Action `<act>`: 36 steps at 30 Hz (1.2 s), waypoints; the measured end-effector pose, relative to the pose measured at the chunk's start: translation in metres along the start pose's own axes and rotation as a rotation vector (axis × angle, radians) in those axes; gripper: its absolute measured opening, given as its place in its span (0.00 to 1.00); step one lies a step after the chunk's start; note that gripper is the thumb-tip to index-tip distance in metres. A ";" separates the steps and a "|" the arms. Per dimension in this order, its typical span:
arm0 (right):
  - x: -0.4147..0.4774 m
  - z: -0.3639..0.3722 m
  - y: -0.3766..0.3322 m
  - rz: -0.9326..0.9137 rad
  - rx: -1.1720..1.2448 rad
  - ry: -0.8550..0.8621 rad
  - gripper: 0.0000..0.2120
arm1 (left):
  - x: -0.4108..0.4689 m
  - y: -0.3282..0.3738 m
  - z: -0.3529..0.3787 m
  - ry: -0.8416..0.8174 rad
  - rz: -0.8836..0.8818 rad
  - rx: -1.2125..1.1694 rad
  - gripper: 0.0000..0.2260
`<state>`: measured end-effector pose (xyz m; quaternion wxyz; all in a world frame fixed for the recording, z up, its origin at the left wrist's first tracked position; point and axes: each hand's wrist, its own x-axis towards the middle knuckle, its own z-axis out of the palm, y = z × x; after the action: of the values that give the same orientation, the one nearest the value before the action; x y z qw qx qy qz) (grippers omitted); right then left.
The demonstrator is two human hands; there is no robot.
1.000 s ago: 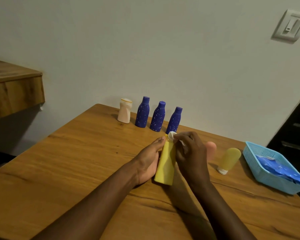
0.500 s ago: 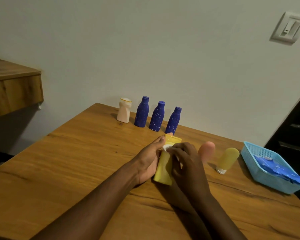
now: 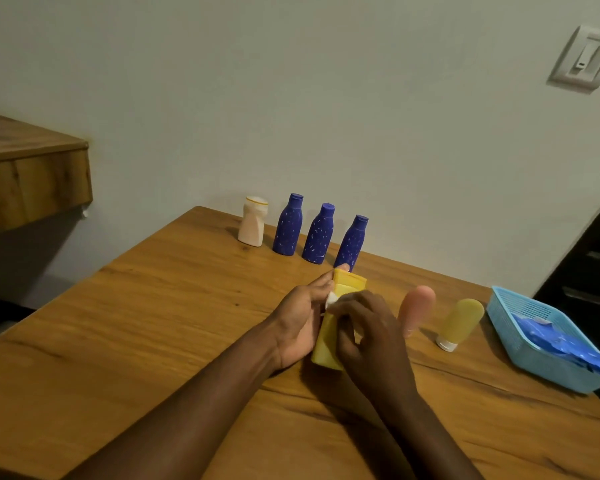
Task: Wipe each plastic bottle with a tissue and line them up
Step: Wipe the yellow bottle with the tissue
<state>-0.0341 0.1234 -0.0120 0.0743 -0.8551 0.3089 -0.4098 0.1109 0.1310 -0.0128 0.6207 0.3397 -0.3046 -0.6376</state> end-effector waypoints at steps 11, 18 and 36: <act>0.025 -0.027 0.019 0.143 0.122 0.300 0.10 | -0.006 0.002 0.006 -0.106 -0.004 0.021 0.18; 0.042 -0.021 0.022 0.409 0.520 -0.005 0.13 | -0.010 0.004 0.009 -0.123 -0.041 0.102 0.18; 0.045 -0.027 0.031 0.718 0.984 0.086 0.15 | -0.013 -0.003 0.013 -0.078 -0.004 0.286 0.20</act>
<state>-0.0475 0.0760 0.0230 0.5815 -0.5455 0.3550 -0.4881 0.0988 0.1437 -0.0073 0.5524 0.4003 -0.4154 -0.6017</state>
